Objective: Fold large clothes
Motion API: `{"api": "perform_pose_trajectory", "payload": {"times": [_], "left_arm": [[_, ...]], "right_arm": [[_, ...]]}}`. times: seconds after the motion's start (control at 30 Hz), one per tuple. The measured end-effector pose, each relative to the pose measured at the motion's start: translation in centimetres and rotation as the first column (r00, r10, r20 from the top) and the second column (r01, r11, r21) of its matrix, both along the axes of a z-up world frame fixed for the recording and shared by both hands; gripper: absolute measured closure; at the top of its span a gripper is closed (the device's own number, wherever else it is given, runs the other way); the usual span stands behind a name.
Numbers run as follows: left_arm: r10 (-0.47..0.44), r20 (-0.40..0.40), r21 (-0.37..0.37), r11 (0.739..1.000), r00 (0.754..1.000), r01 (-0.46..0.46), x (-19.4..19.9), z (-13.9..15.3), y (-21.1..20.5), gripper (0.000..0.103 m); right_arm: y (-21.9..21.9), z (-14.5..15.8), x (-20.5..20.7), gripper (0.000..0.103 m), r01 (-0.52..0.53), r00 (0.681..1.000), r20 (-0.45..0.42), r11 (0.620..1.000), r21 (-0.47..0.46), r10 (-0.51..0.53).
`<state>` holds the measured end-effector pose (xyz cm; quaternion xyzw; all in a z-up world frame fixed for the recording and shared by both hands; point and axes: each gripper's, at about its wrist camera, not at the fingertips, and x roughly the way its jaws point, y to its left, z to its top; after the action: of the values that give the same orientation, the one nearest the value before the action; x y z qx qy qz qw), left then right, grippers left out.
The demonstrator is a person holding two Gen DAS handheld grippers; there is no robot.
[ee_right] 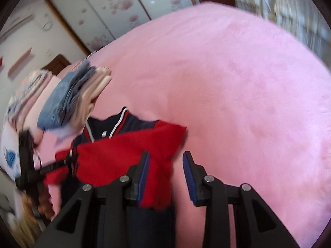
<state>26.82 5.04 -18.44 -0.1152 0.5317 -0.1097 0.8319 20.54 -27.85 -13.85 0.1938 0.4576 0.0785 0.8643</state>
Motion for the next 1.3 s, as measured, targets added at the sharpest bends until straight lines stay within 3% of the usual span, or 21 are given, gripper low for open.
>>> {"api": "perform_pose_trajectory", "payload": {"times": [0.17,0.27,0.3,0.33,0.47,0.6,0.67,0.73,0.87,0.97,1.1,1.3], "left_arm": [[-0.019,-0.004,0.013,1.0,1.0,0.019,-0.1,-0.5,-0.4,0.096],[-0.026,-0.004,0.013,1.0,1.0,0.026,-0.1,-0.6,-0.5,0.096],[-0.03,-0.005,0.011,0.999,1.0,0.03,0.0,-0.7,-0.5,0.096],[-0.032,-0.005,0.01,0.999,0.999,0.032,0.0,-0.7,-0.4,0.096],[-0.043,-0.005,0.002,0.999,0.999,0.043,0.2,-1.2,-0.3,0.095],[-0.058,-0.011,-0.026,0.998,0.998,0.058,0.4,-1.8,0.2,0.093],[-0.061,-0.018,-0.053,0.997,0.998,0.06,0.4,-1.7,0.8,0.093],[-0.061,-0.023,-0.054,0.997,0.998,0.059,0.1,-1.2,1.1,0.089],[-0.046,0.03,0.046,0.998,0.998,0.045,-1.4,1.4,1.2,0.087],[-0.053,0.09,0.09,0.995,0.995,0.045,-3.0,3.6,0.3,0.087],[-0.128,0.13,0.078,0.99,0.983,0.118,-4.8,5.3,-3.1,0.086],[-0.208,0.077,0.055,0.977,0.975,0.204,-5.7,3.4,-7.6,0.085]], "right_arm": [[-1.5,-4.0,4.2,0.07,0.058,0.989,-0.142,0.983,0.176,-0.033],[-1.7,-4.8,5.2,0.071,0.062,0.988,-0.153,0.977,0.203,-0.031],[-1.6,-4.6,5.4,0.093,0.049,0.989,-0.143,0.981,0.186,-0.022],[-1.3,-4.3,5.6,0.098,0.031,0.99,-0.138,0.989,0.144,-0.011],[0.9,-2.2,6.3,0.099,-0.085,0.996,-0.039,0.994,-0.064,0.082],[2.5,-3.4,7.1,0.099,-0.196,0.981,-0.042,0.949,-0.247,0.192],[2.1,-4.0,7.0,0.097,-0.199,0.98,-0.056,0.952,-0.234,0.191],[0.5,-3.2,6.4,0.086,-0.148,0.989,-0.05,0.976,-0.163,0.141],[-1.1,-0.3,3.2,0.082,-0.053,0.998,0.015,0.984,-0.167,0.057],[0.2,1.3,-0.2,0.082,-0.072,0.994,0.06,0.97,-0.232,0.088],[2.8,1.9,-3.2,0.082,-0.096,0.987,0.092,0.946,-0.31,0.131],[5.3,0.5,-5.7,0.082,-0.143,0.983,0.068,0.94,-0.309,0.172]]}}
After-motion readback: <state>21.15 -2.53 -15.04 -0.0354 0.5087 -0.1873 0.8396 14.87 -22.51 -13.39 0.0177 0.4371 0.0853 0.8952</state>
